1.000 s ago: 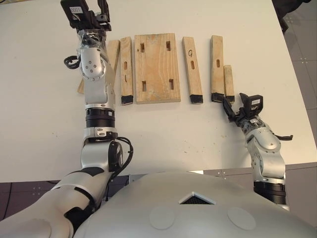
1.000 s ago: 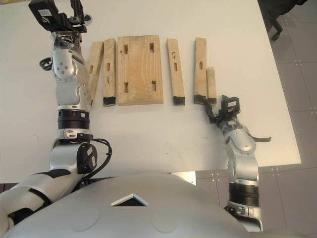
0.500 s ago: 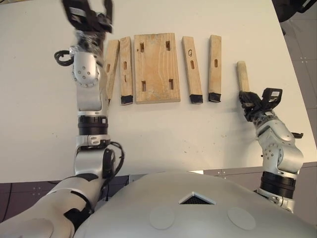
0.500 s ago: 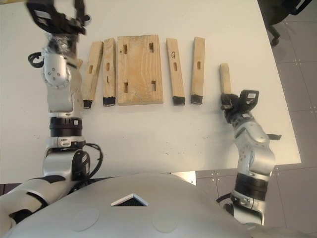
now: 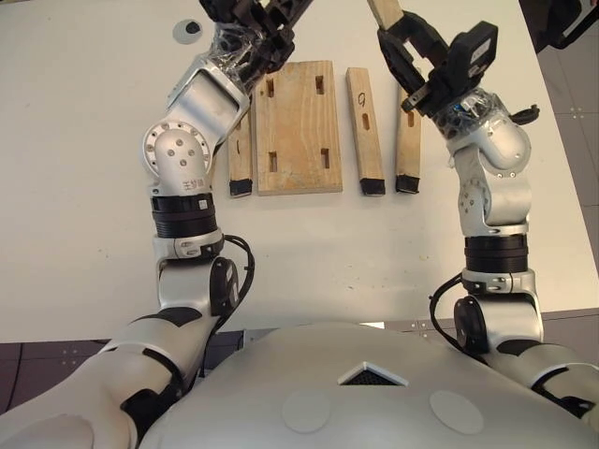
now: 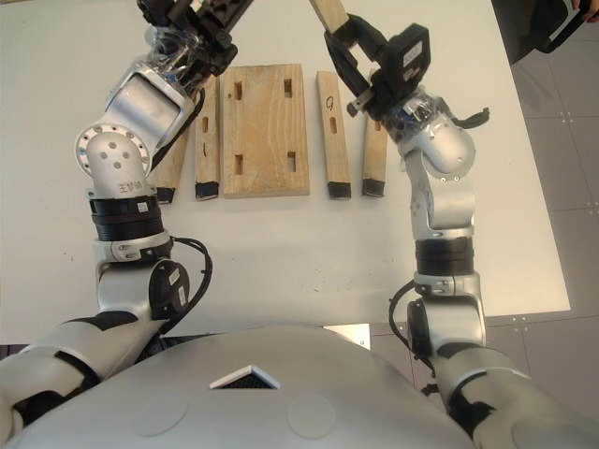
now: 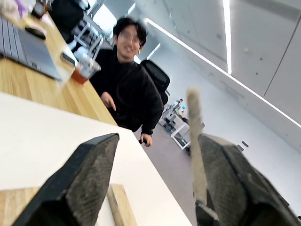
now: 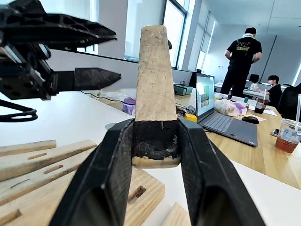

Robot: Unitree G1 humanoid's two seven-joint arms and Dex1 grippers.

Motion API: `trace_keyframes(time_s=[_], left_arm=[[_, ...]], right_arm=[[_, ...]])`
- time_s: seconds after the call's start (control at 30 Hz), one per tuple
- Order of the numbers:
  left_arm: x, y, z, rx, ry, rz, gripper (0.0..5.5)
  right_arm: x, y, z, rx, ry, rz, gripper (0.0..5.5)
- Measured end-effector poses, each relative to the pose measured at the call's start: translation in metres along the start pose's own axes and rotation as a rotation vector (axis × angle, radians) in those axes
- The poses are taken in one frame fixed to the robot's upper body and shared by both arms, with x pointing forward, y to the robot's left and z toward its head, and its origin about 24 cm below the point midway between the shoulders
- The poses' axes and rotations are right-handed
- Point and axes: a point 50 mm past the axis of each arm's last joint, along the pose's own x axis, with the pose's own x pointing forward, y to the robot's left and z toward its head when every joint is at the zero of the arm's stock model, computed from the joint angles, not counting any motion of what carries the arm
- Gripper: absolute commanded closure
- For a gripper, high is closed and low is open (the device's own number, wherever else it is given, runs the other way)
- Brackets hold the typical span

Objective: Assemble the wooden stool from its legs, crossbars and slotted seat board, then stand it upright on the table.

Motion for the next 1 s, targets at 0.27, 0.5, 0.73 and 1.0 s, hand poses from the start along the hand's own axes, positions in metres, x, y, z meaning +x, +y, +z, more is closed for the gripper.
trace_keyframes(time_s=[0.27,0.5,0.73,1.0], left_arm=[[0.003,0.000,0.000,-0.110,0.029,-0.024,2.43],[0.006,-0.006,-0.003,-0.165,0.035,-0.045,2.43],[0.010,-0.007,0.002,-0.176,-0.006,-0.047,3.34],[0.008,-0.005,0.006,-0.183,-0.039,-0.047,4.39]], right_arm=[[0.010,0.014,-0.004,0.054,-0.008,0.020,4.20],[0.016,0.021,-0.005,0.047,0.009,0.095,4.20],[0.014,0.031,-0.013,0.045,0.054,0.119,4.20],[0.016,0.030,-0.011,0.032,0.055,0.120,4.20]])
